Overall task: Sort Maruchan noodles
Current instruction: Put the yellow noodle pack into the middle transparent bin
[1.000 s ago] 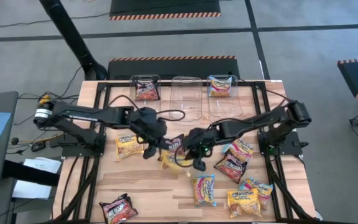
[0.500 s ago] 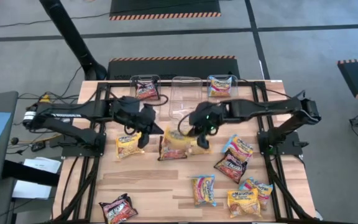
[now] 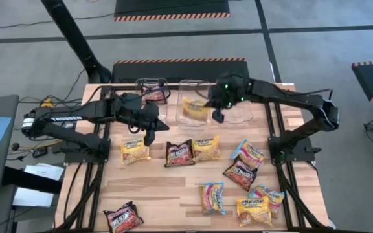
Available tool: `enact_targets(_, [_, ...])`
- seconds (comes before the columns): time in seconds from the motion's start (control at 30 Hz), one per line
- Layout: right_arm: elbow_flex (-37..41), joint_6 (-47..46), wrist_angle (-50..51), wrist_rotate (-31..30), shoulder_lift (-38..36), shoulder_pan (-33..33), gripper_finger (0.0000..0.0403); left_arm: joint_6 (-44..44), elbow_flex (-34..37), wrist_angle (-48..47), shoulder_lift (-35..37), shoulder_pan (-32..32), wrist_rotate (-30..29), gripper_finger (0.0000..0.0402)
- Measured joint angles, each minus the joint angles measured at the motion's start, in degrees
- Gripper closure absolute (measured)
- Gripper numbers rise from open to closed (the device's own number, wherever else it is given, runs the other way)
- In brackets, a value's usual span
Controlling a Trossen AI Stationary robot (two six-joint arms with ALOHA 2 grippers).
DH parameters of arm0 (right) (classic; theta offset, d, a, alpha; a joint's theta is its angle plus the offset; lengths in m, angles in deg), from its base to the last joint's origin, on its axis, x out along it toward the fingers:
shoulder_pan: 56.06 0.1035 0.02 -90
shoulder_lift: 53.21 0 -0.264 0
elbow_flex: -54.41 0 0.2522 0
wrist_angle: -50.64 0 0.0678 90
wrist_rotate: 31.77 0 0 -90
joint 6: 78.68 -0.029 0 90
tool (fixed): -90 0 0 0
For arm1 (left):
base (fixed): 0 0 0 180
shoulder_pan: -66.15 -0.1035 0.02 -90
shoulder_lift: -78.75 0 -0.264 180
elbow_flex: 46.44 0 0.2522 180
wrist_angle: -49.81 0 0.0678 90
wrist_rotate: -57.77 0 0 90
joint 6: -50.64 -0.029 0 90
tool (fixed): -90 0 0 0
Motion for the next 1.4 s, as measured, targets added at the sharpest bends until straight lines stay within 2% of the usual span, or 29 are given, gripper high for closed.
enact_targets(0.2, [0.09, 6.90, 0.10, 0.27, -0.21, -7.49, 0.0402, 2.39, 0.00, 1.05, 0.00, -2.03, -0.01, 0.0401])
enact_targets(0.4, [0.09, 13.65, -2.52, 0.34, 0.03, -12.35, 0.0402, 2.67, 0.00, 1.04, 0.00, -3.77, -0.86, 0.0401])
enact_targets(0.53, [0.11, 17.27, -4.37, 3.07, 0.30, -15.03, 0.0402, 2.68, 0.00, 1.05, 0.00, -4.95, -1.31, 0.0401])
enact_targets(0.93, [0.11, 24.04, -11.07, 6.19, 6.65, -17.90, 0.0401, 2.70, 0.00, 1.03, 0.00, -6.68, -2.21, 0.0401])
enact_targets(1.4, [0.11, 24.02, -15.52, 6.17, 14.75, -17.11, 0.0402, 2.68, 0.00, 0.99, -0.02, -6.65, -2.53, 0.0401])
